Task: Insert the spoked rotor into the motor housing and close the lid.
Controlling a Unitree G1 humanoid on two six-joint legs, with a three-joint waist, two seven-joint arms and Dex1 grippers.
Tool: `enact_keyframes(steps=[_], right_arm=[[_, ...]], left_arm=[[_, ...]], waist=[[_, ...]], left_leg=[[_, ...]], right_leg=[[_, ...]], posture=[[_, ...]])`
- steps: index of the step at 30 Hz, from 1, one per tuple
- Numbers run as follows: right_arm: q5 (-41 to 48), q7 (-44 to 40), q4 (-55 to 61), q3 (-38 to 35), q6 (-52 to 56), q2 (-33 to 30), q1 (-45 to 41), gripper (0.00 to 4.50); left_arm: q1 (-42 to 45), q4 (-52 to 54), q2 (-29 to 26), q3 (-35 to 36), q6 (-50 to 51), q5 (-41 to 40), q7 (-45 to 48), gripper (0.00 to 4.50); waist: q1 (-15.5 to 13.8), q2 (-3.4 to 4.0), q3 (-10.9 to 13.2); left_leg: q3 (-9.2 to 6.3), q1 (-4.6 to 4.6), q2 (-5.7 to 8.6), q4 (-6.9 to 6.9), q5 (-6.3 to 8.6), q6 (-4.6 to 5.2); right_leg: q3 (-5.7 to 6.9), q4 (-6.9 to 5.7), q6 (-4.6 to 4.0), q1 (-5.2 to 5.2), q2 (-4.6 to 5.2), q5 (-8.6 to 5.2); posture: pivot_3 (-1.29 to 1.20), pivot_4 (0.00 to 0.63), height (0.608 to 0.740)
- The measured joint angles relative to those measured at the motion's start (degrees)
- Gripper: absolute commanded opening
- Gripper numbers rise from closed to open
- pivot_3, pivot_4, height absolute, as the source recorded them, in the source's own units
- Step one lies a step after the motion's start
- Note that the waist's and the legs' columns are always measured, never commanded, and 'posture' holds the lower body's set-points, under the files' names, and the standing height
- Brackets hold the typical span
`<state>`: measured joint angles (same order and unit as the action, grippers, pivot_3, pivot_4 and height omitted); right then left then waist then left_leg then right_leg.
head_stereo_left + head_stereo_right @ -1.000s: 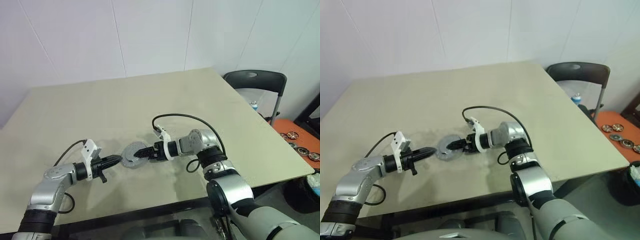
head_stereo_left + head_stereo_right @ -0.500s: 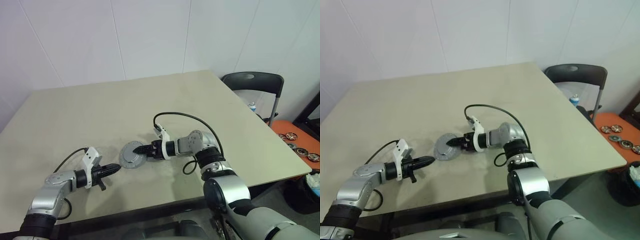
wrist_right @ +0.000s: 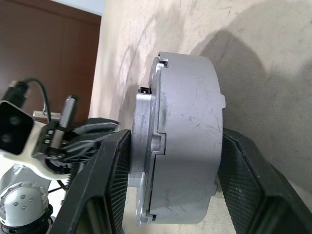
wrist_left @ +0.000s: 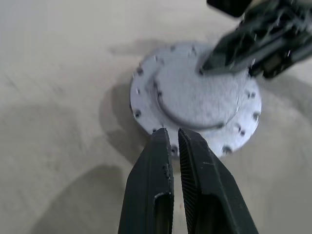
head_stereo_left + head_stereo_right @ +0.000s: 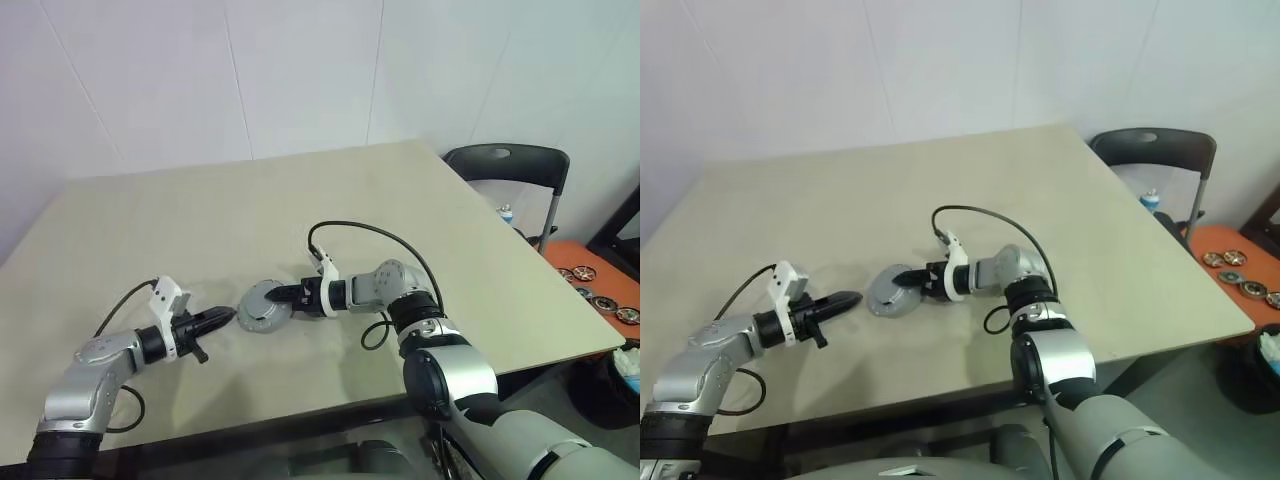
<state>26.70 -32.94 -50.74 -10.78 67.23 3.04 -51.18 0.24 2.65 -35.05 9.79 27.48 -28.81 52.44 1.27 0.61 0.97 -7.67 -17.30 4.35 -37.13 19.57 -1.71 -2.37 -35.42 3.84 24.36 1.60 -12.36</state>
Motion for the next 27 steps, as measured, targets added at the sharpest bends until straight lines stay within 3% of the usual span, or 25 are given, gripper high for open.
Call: enact_keyframes(steps=[14, 27], right_arm=[[2.41, 3.6, -3.83, -4.91, -1.51, 1.43, -0.18, 2.23], [8.4, 9.4, -5.64, -14.88, -0.44, 2.04, -1.17, 2.23]], left_arm=[[0.15, 4.96, -1.04, 6.99, 5.76, -6.06, -4.44, 0.39], [-0.68, 5.31, -0.8, 8.62, 7.09, -8.2, -6.42, 0.39]], waist=[[1.23, 0.02, 0.01], [1.35, -0.18, 0.4]], left_leg=[[-0.01, 0.0, 0.0, 0.0, 0.0, 0.0], [-0.02, -0.33, 0.0, 0.07, 0.0, 0.0]], right_leg=[[0.0, 0.02, 0.0, -0.02, -0.01, 0.0], [0.0, 0.14, 0.0, 0.3, 0.0, 0.01]], posture=[[0.0, 0.0, 0.74], [0.0, 0.0, 0.74]])
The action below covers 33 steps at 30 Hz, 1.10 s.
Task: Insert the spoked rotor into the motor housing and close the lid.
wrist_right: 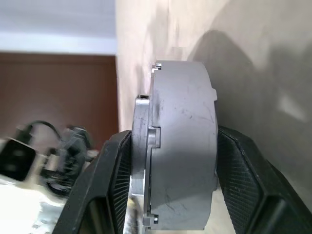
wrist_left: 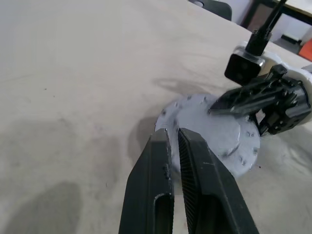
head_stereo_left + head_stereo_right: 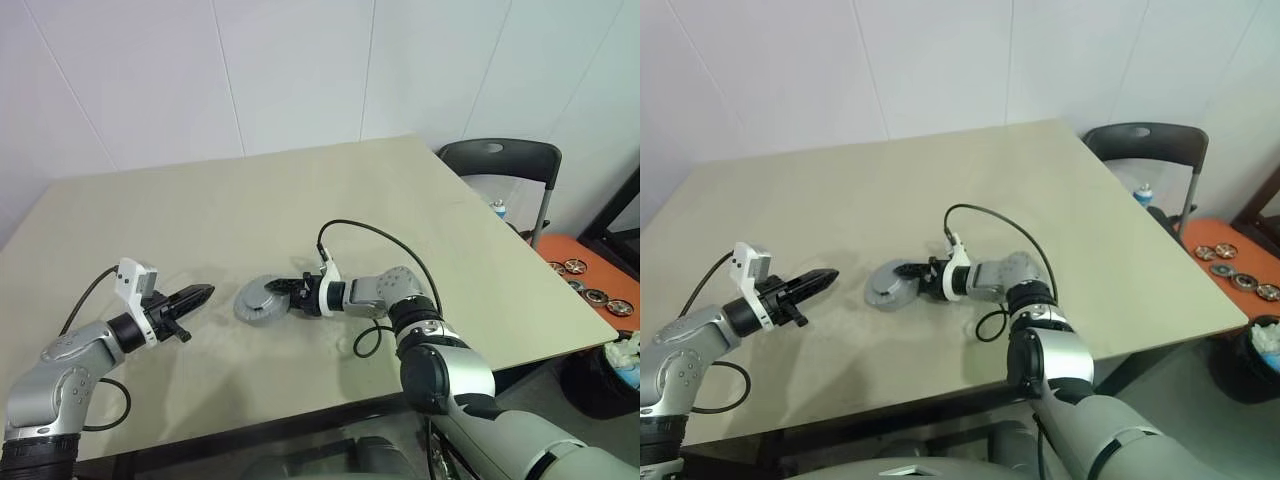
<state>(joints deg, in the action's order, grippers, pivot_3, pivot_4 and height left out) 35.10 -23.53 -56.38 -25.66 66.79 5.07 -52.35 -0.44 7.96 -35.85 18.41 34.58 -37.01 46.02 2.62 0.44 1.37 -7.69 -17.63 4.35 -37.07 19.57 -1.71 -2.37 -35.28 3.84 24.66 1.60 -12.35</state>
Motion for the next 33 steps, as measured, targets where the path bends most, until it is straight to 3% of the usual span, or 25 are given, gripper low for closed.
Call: enact_keyframes(steps=[8, 15, 27, 30, 33], right_arm=[[2.19, 1.85, 0.53, -3.12, -1.37, 1.06, -0.5, 2.23], [5.17, 2.09, 0.98, -5.67, -1.34, 1.46, -0.69, 2.23], [8.77, 2.46, 3.19, -6.34, -0.88, 1.57, -3.47, 2.23], [8.75, 2.69, 3.19, -6.13, -1.01, 1.55, -3.47, 2.23], [8.57, 2.97, 3.19, -5.74, -1.26, 1.39, -3.47, 2.23]], left_arm=[[0.03, -0.13, 0.12, 0.69, 0.2, -0.67, -0.64, 0.39], [0.08, -0.44, 1.24, 0.71, 1.35, -1.98, -1.15, 0.39], [4.18, -2.14, 11.08, 11.48, 17.06, -27.1, -12.87, 0.39], [5.42, -3.39, 13.97, 13.99, 17.42, -32.28, -16.44, 0.94], [5.56, -3.39, 15.09, 14.09, 17.35, -34.04, -18.56, 1.88]], waist=[[0.14, -0.03, -0.02], [0.11, -0.02, -0.01], [0.17, -0.1, -0.06], [0.19, -0.13, -0.08], [0.15, -0.13, -0.08]], left_leg=[[0.02, -0.69, 0.0, -0.04, 0.0, -0.01], [0.03, -0.75, 0.02, -0.01, 0.0, 0.0], [0.03, -0.73, 0.02, -0.1, 0.0, 0.0], [0.04, -0.74, 0.02, -0.1, -0.05, -0.1], [0.05, -0.74, 0.02, -0.1, -0.09, -0.18]], right_leg=[[-0.03, -0.05, -0.02, 0.75, 0.03, 0.02], [-0.03, -0.02, -0.03, 0.79, 0.06, 0.03], [-0.04, -0.11, -0.02, 0.78, 0.05, 0.03], [-0.05, -0.1, -0.02, 0.78, 0.05, 0.04], [-0.05, -0.1, -0.02, 0.78, 0.05, 0.04]], posture=[[0.0, 0.0, 0.74], [0.0, 0.0, 0.74], [0.0, 0.0, 0.74], [0.0, 0.0, 0.74], [0.0, 0.0, 0.74]])
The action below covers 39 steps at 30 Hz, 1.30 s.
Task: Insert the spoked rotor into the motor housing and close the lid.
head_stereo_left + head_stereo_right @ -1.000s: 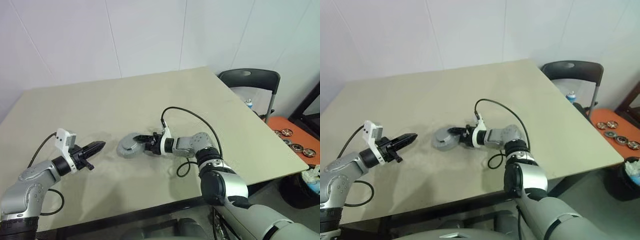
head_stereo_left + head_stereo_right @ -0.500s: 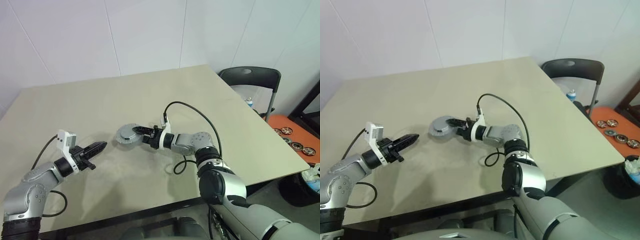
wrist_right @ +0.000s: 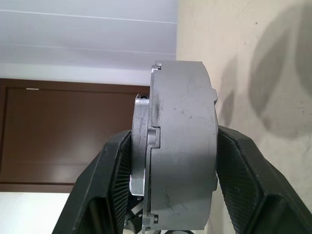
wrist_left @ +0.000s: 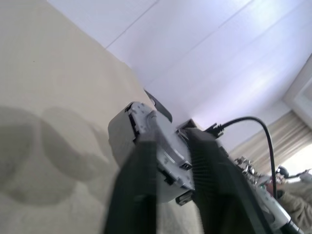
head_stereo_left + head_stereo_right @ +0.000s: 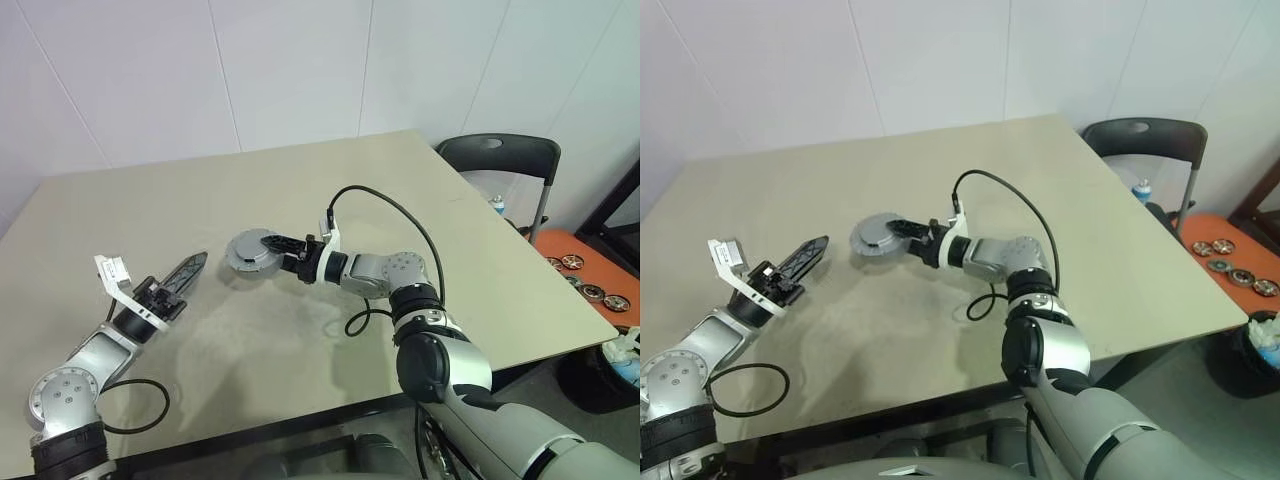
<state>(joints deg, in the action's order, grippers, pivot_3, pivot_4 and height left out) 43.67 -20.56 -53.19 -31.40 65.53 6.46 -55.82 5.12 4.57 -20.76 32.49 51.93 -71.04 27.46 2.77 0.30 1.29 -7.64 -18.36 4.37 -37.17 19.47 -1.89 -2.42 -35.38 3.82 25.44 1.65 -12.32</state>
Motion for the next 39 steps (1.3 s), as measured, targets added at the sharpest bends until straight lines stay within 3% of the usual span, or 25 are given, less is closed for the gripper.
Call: enact_keyframes(steps=[5, 15, 39], right_arm=[[-0.21, 0.1, 0.0, 0.88, -0.02, -0.39, 0.0, 2.23], [-0.69, 0.83, 0.0, 1.87, -0.02, -0.89, 0.0, 2.23], [-0.76, 1.07, 0.0, 2.26, -0.16, -2.43, -0.01, 2.23]], left_arm=[[-0.25, -1.33, 0.45, -0.33, 0.49, -0.61, -2.29, 3.54], [-0.84, -3.83, 1.13, -2.5, 1.47, -0.58, -2.66, 3.54], [7.01, -13.19, 11.32, -4.23, -2.04, 0.18, -4.48, 3.54]], waist=[[0.01, -0.01, 0.0], [-0.03, -0.03, -0.01], [-0.16, -0.12, -0.08]], left_leg=[[0.0, 0.01, 0.0, -0.01, -0.02, -0.03], [0.02, 0.01, 0.0, -0.02, -0.04, -0.07], [0.05, -0.01, 0.01, -0.13, -0.05, -0.09]], right_leg=[[0.0, -0.03, 0.0, 0.0, -0.01, 0.0], [-0.01, -0.03, -0.01, 0.0, -0.01, 0.01], [-0.05, -0.07, -0.04, -0.01, 0.01, 0.04]], posture=[[0.0, 0.0, 0.74], [0.0, 0.0, 0.74], [0.0, 0.0, 0.74]])
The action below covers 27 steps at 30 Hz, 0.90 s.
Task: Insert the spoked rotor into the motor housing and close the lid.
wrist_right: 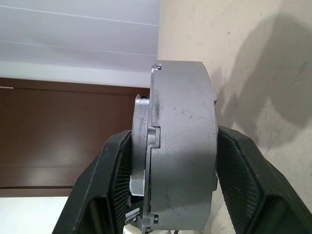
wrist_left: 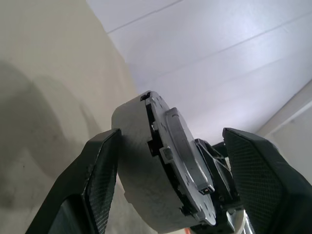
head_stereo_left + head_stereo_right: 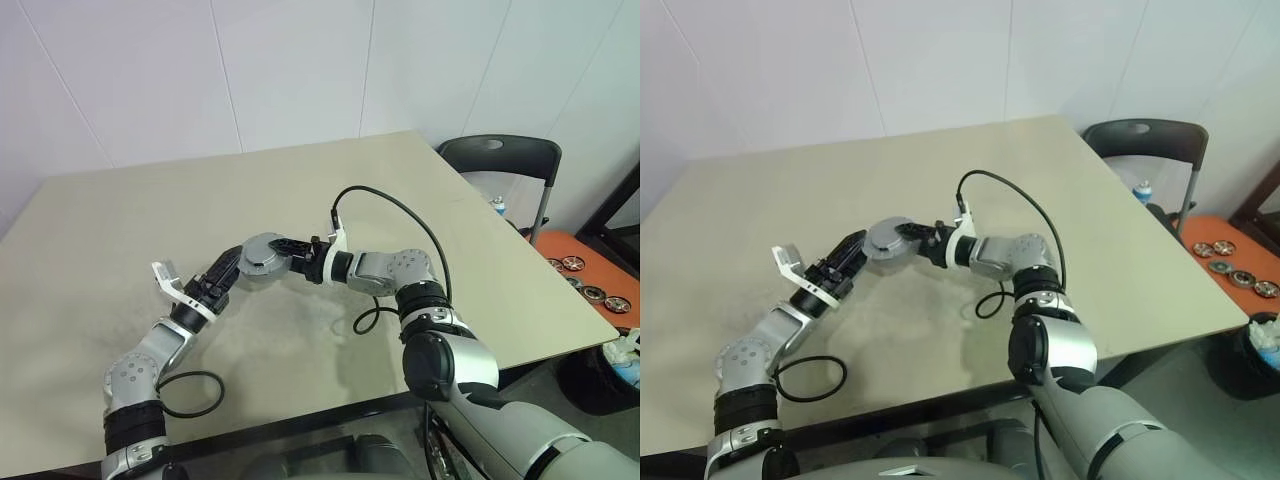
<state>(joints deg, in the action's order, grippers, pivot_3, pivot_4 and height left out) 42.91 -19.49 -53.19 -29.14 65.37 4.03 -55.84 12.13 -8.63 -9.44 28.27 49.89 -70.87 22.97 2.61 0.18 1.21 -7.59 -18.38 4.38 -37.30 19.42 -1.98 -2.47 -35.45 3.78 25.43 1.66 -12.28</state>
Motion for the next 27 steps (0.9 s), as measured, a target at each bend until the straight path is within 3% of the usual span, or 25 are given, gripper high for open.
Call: enact_keyframes(steps=[15, 20, 27], right_arm=[[-0.03, 0.0, 0.02, 0.1, -0.15, -0.28, 0.0, 2.23], [-0.09, 0.0, 0.02, 0.21, -0.9, -0.26, 0.0, 2.23], [-0.11, 0.01, -0.02, 0.73, -0.84, 0.22, 0.0, 2.23]], left_arm=[[-2.67, 1.38, 3.01, 4.58, 5.81, -17.93, -14.02, 3.54], [-3.5, 2.05, 3.83, 4.03, 5.65, -20.64, -16.33, 4.48], [-5.84, 2.53, 2.4, 2.82, 6.0, -22.02, -16.72, 4.48]], waist=[[-0.03, -0.03, -0.02], [0.0, -0.05, -0.03], [0.17, -0.06, -0.03]], left_leg=[[0.01, 0.0, 0.01, -0.05, -0.01, -0.02], [0.03, 0.01, 0.0, -0.06, -0.01, -0.03], [0.09, 0.03, 0.0, -0.05, -0.03, -0.05]], right_leg=[[-0.02, -0.03, 0.01, 0.0, 0.0, 0.01], [-0.02, -0.03, 0.01, -0.01, -0.01, 0.02], [-0.07, -0.04, 0.0, 0.0, -0.02, 0.02]], posture=[[0.0, 0.0, 0.74], [0.0, 0.0, 0.74], [0.0, 0.0, 0.74]])
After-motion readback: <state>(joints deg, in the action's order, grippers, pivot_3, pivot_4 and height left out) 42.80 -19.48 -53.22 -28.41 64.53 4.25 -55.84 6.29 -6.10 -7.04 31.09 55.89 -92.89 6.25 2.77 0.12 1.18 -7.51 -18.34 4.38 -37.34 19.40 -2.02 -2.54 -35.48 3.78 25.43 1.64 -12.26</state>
